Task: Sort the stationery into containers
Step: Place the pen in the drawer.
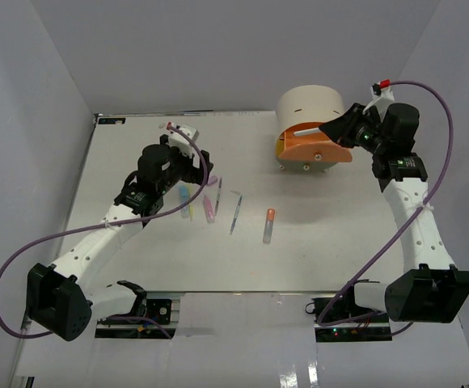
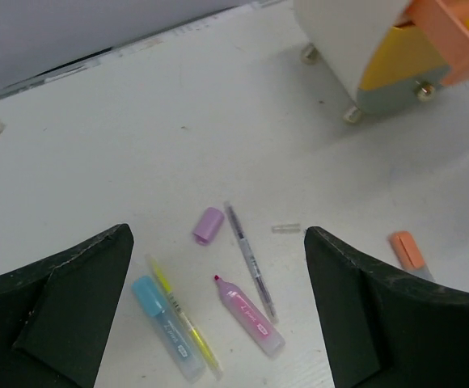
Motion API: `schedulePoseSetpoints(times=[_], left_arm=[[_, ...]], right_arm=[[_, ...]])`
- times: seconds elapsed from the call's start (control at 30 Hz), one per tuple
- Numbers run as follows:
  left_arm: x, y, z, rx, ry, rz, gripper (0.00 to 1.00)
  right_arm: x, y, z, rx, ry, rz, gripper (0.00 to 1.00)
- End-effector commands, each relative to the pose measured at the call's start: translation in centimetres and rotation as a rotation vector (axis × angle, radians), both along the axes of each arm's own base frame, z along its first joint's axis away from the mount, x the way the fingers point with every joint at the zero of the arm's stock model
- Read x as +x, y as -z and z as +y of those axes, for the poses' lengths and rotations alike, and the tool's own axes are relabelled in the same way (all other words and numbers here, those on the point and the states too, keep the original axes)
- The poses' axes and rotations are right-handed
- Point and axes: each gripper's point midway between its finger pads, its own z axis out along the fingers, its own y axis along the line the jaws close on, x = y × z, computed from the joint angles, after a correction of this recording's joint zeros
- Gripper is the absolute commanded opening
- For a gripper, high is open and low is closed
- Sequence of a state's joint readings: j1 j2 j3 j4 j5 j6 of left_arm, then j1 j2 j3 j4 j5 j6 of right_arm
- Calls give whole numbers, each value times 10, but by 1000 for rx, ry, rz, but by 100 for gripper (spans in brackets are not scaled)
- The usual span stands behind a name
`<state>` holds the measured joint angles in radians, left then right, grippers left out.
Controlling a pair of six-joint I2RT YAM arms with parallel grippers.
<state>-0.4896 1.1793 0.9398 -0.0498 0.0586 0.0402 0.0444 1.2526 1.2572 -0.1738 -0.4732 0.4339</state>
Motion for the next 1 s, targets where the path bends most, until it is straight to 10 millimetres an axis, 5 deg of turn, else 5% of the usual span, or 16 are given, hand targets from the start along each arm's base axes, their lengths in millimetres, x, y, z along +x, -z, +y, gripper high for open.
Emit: schedulePoseSetpoints(times=[0.0,0.2,0.43,0.7,0.83,0.97], left_arm=[[21,-20,32,-155,-196,25,98],[26,-14,44,-140,-246,31,98],[26,-13,45,-126,-243,28,98],[26,-10,44,-116,-239,32,98],[25,-12,44,-120,-238,25,98],[25,-12,44,-118,-238,25,98]], right_arm=[[1,-24,-21,3,21,-47,8],[20,-9,-36,21,46,8,8],[36,18,-30,41,-2,85,8],[53,24,-51,-46,110,80,64],[58,19,-65,-107,180,62,83],[56,7,-85,-199,272,35,90]])
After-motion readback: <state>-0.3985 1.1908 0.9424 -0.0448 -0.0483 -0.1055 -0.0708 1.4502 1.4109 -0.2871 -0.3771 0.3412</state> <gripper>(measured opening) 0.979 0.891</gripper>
